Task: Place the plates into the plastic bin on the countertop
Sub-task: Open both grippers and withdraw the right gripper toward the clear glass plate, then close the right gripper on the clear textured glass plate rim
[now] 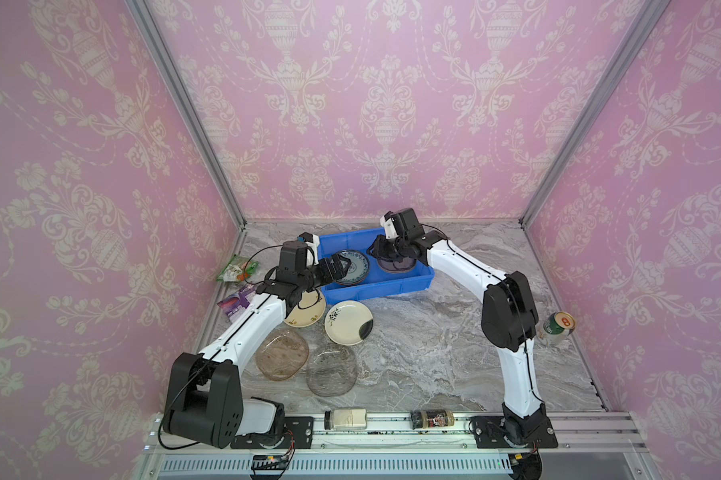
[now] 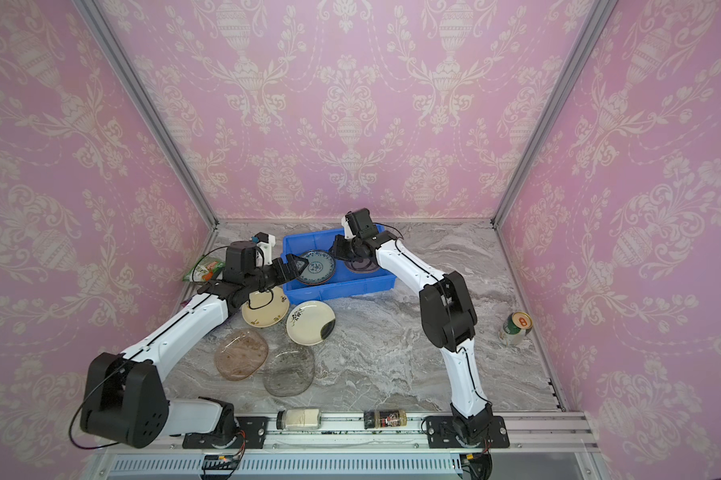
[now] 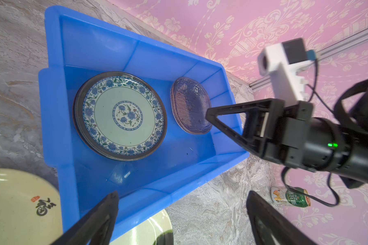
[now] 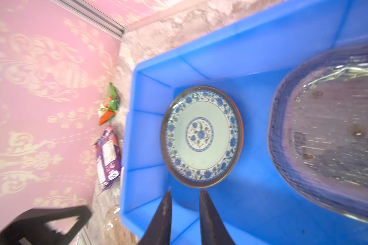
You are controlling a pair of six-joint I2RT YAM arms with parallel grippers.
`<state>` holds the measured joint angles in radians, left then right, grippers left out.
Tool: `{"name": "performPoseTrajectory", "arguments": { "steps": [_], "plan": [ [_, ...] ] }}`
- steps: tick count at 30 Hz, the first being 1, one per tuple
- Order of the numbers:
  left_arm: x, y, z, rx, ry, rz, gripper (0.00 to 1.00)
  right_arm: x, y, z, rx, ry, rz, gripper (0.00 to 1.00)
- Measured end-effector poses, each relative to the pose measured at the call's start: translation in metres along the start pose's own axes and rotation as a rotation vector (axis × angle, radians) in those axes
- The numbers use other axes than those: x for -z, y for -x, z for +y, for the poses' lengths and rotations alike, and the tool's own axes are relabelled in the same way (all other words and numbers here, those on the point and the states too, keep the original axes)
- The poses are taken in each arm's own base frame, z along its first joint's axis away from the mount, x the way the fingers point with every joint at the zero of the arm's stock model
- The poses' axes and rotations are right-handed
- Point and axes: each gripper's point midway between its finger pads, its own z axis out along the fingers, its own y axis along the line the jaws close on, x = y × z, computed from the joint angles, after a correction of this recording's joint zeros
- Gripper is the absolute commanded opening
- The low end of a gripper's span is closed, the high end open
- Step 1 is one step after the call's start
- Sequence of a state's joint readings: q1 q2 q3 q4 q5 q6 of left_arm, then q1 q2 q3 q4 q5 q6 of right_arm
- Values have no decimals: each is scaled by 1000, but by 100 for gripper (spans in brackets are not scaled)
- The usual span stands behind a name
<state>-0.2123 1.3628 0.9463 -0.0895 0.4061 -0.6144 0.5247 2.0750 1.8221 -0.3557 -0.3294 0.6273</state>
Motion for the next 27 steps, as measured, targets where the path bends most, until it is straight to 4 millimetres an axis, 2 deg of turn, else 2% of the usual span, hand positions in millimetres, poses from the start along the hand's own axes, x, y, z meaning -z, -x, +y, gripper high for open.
{"name": "performPoseTrajectory", "arguments": {
  "steps": [2,5,8,11,13,16,18,20,23,27],
  "plan": [
    [1,-3,2,4,7,10,96,24,-3,18,21,37,-18,31],
    [6,-9,4,5,23,32,96,48,-28,35,63,65,5,38],
    [19,-15,2,0,34,48,96,62,-79,43,95,83,85,35],
    [34,-22,-1,-7,38,55,97,68,-146,42,112,95,213,34],
    [42,-28,-1,-5,43,64,97,69,-190,38,114,94,303,36],
    [49,-42,6,4,57,86,97,71,-248,32,113,78,429,45],
    [50,-53,12,13,68,107,97,72,-275,34,123,76,489,46],
    [51,-62,18,23,81,128,97,72,-292,39,133,83,526,45],
    [52,-72,24,33,91,148,97,68,-304,45,132,99,552,42],
    [58,-74,23,28,90,145,97,55,-314,36,109,78,583,38]
  ]
}}
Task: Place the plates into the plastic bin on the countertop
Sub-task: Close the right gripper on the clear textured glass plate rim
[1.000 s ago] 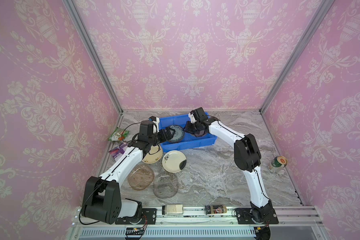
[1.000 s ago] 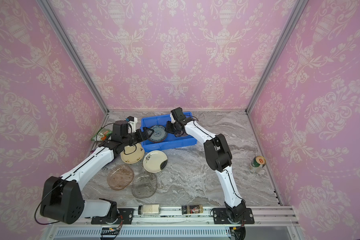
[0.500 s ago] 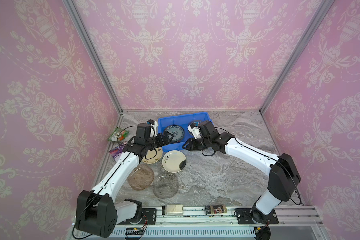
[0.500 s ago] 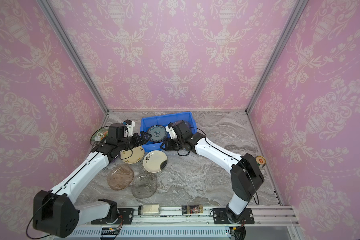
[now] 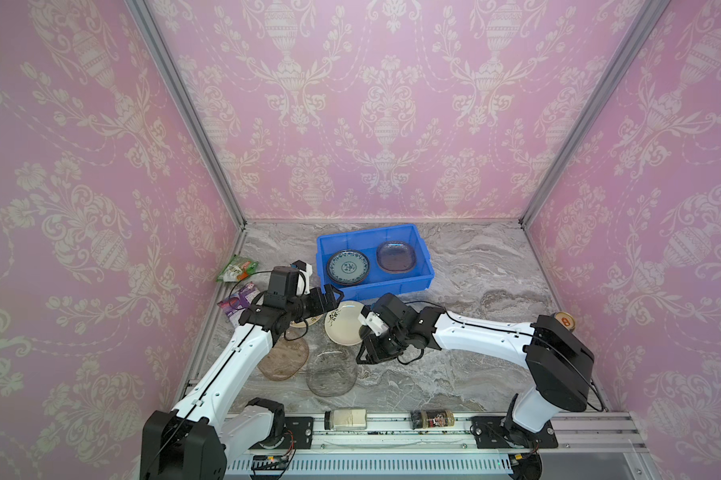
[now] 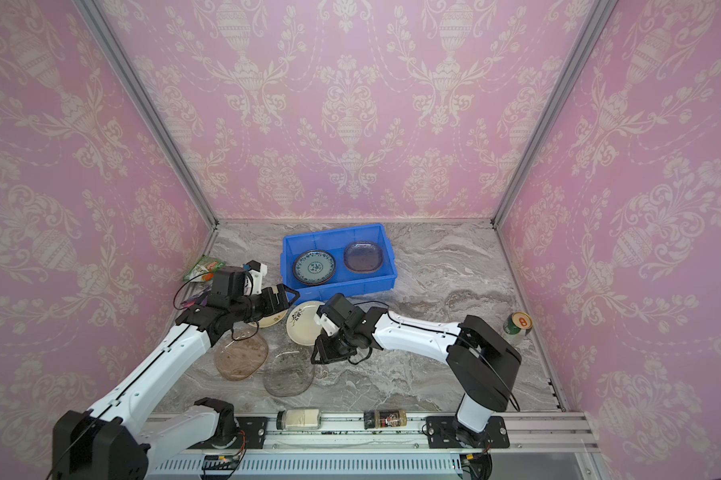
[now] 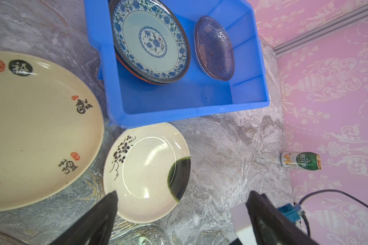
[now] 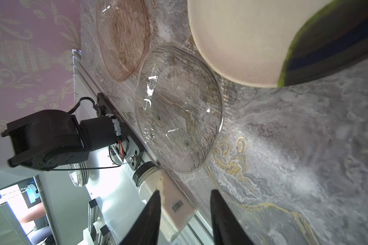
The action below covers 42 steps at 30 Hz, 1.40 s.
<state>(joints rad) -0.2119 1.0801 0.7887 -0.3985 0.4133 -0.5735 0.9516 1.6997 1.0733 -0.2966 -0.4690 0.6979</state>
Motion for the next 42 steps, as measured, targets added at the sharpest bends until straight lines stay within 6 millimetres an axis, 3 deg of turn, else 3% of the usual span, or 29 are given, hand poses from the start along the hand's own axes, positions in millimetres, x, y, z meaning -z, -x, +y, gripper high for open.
{"name": "performPoseTrajectory", "arguments": {
  "steps": [7,20,33,42],
  "plan": [
    [8,-1,-1,-11,-5,-16,98,-27,-7,-20,-51,-32,60,37],
    [6,-4,7,4,9,-9,98,-56,-7,-24,-81,-8,111,34],
    [6,-4,8,4,11,-11,98,-63,6,-17,-87,-9,116,20],
    [6,-2,9,6,13,-15,98,-62,2,-23,-106,-35,127,9]
  ]
}}
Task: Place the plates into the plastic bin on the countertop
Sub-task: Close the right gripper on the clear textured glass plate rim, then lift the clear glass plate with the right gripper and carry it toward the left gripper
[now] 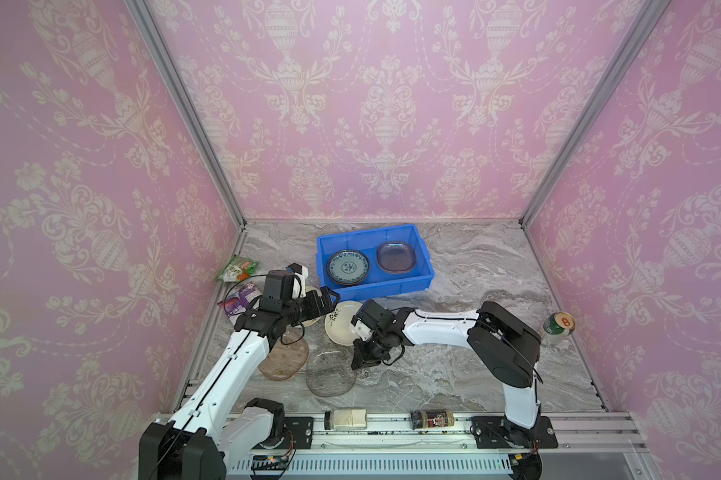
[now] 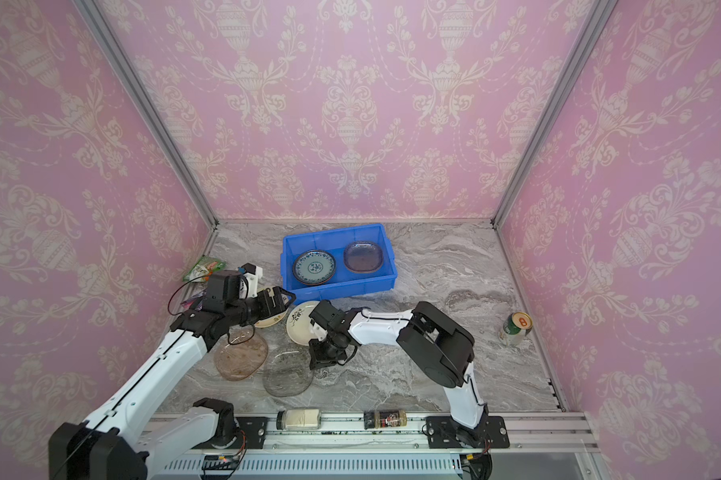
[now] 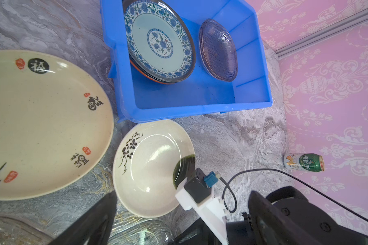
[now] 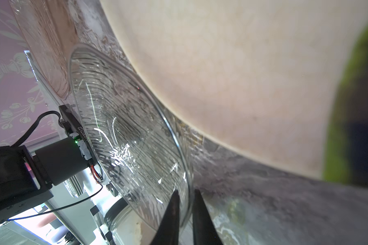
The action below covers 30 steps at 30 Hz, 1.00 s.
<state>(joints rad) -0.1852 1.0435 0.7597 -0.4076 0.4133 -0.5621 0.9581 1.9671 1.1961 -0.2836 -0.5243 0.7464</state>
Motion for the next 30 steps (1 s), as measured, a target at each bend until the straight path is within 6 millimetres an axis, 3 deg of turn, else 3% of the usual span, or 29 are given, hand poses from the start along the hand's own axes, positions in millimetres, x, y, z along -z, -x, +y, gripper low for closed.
{"name": "performPoseTrajectory", "arguments": {
  "steps": [13,17,22,30],
  "plan": [
    [0,1,0,-2,-3,-5,98,1,1,-5,-14,-28,-10,0],
    [-1,3,-1,-7,-8,-15,98,14,4,-5,-11,-38,-53,0],
    [-5,7,2,-9,6,-27,98,55,22,-11,-51,-33,-143,0],
    [-6,35,-14,-40,-29,-97,97,178,82,-40,-139,-35,-432,0]
  ]
}}
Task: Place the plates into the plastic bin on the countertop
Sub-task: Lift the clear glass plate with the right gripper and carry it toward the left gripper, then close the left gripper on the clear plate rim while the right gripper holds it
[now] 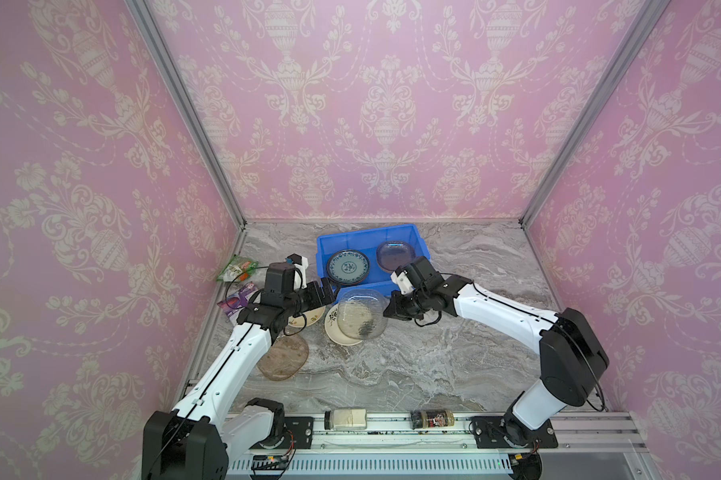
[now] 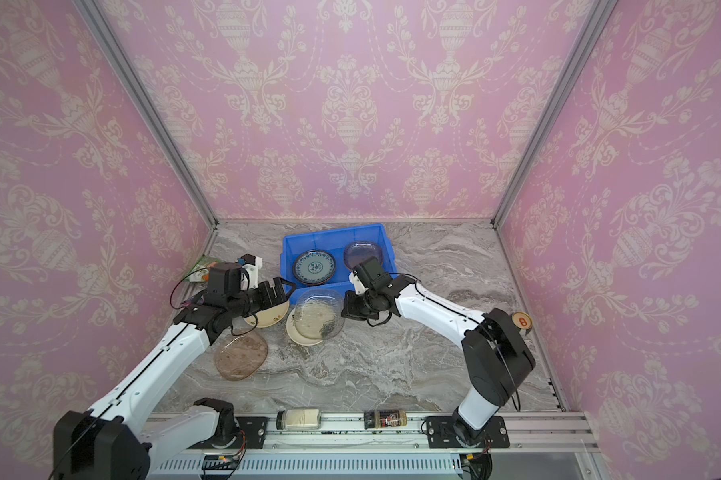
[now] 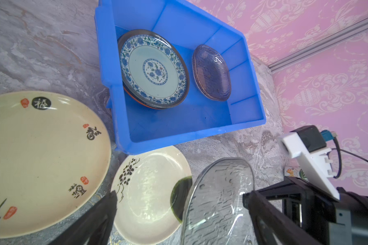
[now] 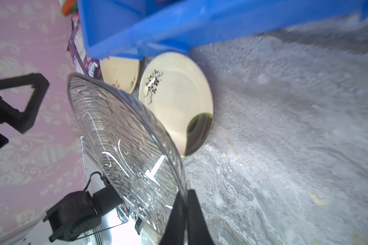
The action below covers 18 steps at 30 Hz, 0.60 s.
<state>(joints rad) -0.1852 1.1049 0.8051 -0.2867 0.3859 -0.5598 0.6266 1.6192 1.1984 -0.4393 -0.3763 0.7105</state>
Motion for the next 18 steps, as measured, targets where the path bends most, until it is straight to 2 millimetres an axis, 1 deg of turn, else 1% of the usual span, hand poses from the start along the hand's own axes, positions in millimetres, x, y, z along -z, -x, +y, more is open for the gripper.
{"name": "performPoseTrajectory", "arguments": {
  "steps": [2,4,6,12,17,18],
  "plan": [
    [-4,7,-5,-1,-23,-20,94,18,20,-3,-9,-3,-60,0],
    [-8,11,-9,9,-49,-26,90,31,35,-6,-8,-6,-106,0],
    [-13,14,-12,22,-74,-29,87,38,47,-8,-11,-7,-136,0],
    [-28,20,-21,44,-127,-20,79,45,62,-6,-12,4,-167,0],
    [-38,30,-41,18,-177,-14,72,42,68,-4,-9,15,-160,0],
    [-40,32,-44,14,-183,-13,69,42,70,-3,-6,18,-159,0]
  ]
}}
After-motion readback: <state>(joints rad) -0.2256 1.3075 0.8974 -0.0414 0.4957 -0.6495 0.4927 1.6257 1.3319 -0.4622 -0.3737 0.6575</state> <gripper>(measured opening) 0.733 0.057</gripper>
